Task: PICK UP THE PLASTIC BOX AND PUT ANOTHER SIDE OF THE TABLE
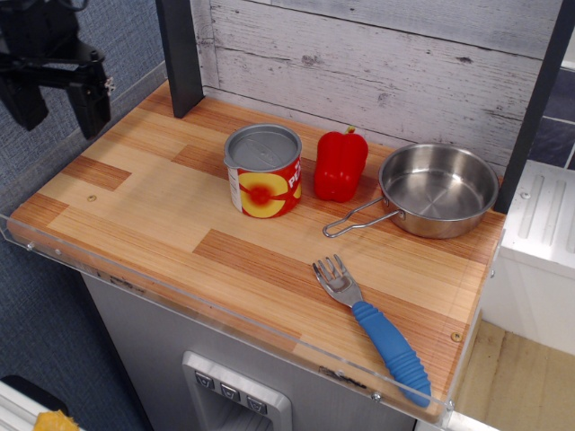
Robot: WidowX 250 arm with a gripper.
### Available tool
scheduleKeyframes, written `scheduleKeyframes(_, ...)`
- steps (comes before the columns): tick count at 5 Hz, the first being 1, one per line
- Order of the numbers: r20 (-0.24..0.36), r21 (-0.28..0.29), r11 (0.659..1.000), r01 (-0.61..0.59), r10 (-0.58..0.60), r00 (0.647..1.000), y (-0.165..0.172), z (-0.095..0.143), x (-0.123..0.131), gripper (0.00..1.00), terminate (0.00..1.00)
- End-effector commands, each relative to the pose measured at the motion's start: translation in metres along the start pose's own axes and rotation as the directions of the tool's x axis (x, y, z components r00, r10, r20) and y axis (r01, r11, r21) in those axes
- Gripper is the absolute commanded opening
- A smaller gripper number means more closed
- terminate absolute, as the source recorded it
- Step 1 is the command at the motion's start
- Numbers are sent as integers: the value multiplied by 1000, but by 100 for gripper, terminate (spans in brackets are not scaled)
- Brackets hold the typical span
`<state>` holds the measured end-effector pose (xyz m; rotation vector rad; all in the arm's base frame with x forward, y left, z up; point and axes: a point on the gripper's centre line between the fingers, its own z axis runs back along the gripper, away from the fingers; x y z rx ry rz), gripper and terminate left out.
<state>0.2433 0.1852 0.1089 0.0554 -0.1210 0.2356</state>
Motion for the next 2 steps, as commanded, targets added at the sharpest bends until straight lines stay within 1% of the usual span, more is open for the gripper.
scheduleKeyframes(1, 89, 34, 997, 62, -65, 994, 7, 7, 13, 100, 0)
scheduleKeyframes(2, 89, 34, 997, 62, -65, 994, 7, 7, 13, 100, 100)
